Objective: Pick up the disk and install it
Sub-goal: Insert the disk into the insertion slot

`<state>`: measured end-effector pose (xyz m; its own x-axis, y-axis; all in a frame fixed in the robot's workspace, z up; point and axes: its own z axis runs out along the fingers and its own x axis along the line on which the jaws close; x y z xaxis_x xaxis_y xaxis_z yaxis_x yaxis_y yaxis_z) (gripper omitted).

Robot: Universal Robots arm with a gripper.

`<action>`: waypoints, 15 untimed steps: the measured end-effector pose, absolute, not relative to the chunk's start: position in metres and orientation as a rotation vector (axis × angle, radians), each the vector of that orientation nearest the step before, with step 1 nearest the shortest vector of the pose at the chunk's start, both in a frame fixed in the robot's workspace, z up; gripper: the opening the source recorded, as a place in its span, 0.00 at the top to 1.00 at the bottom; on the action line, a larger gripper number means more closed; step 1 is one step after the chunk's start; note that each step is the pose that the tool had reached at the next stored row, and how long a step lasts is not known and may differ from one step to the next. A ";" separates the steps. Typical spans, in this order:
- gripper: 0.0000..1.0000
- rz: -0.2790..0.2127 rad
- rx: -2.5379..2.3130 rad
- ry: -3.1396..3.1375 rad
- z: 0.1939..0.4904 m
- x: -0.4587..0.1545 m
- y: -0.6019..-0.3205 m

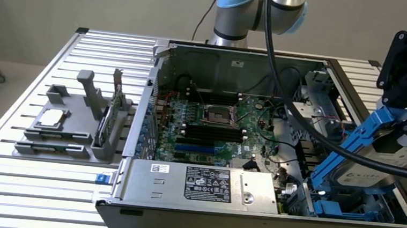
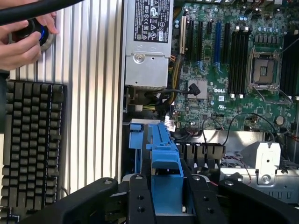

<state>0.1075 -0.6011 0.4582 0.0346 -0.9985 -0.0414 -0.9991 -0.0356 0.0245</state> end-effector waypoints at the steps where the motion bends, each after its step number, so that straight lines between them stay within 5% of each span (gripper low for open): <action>1: 0.67 0.074 -2.251 2.174 0.458 0.109 -0.601; 15: 0.67 0.076 -2.254 2.173 0.445 0.112 -0.604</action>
<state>0.1118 -0.6036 0.4447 0.0360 -0.9985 -0.0418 -0.9990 -0.0371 0.0264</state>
